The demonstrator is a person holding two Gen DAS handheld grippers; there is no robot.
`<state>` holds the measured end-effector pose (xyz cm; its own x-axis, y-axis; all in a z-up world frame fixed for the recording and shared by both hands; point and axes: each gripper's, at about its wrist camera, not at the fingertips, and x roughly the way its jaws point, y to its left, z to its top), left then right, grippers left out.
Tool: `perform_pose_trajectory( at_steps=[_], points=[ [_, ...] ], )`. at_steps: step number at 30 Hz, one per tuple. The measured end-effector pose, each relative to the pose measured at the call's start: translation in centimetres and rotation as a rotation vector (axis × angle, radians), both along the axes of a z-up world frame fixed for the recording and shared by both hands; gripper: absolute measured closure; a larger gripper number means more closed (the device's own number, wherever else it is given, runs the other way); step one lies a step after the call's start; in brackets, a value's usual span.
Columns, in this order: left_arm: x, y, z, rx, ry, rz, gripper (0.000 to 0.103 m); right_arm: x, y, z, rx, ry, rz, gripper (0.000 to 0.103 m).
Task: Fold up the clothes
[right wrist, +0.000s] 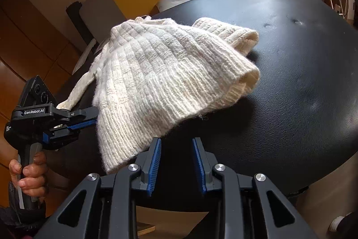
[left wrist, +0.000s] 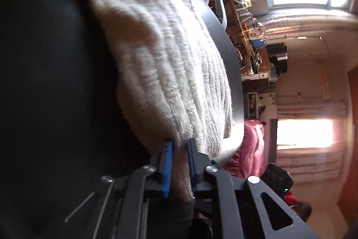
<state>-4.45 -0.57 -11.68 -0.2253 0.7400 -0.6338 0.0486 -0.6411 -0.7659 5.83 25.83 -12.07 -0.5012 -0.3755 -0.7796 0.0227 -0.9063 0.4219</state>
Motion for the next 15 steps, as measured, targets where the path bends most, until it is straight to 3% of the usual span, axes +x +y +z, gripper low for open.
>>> perform_pose_trajectory(
  at_steps=[3,6,9,12,15],
  points=[
    [0.3,-1.9,1.8,0.007,0.064,0.058,0.099,0.2,1.5,0.7,0.001,0.027,-0.033,0.075],
    [1.2,-7.6,5.9,0.056,0.185,0.165,0.103,0.3,3.1,1.3,-0.002,0.05,-0.069,0.075],
    [2.6,-15.2,9.2,-0.024,0.298,0.3,0.103,-0.6,5.6,1.0,-0.059,0.038,-0.127,0.074],
    [3.6,-20.6,8.4,-0.117,0.263,0.352,0.103,-2.1,7.8,0.4,-0.137,0.022,-0.209,0.073],
    [4.3,-19.6,5.0,-0.13,0.177,0.298,0.103,-3.0,9.0,0.4,-0.257,0.029,-0.283,0.073]
  ],
)
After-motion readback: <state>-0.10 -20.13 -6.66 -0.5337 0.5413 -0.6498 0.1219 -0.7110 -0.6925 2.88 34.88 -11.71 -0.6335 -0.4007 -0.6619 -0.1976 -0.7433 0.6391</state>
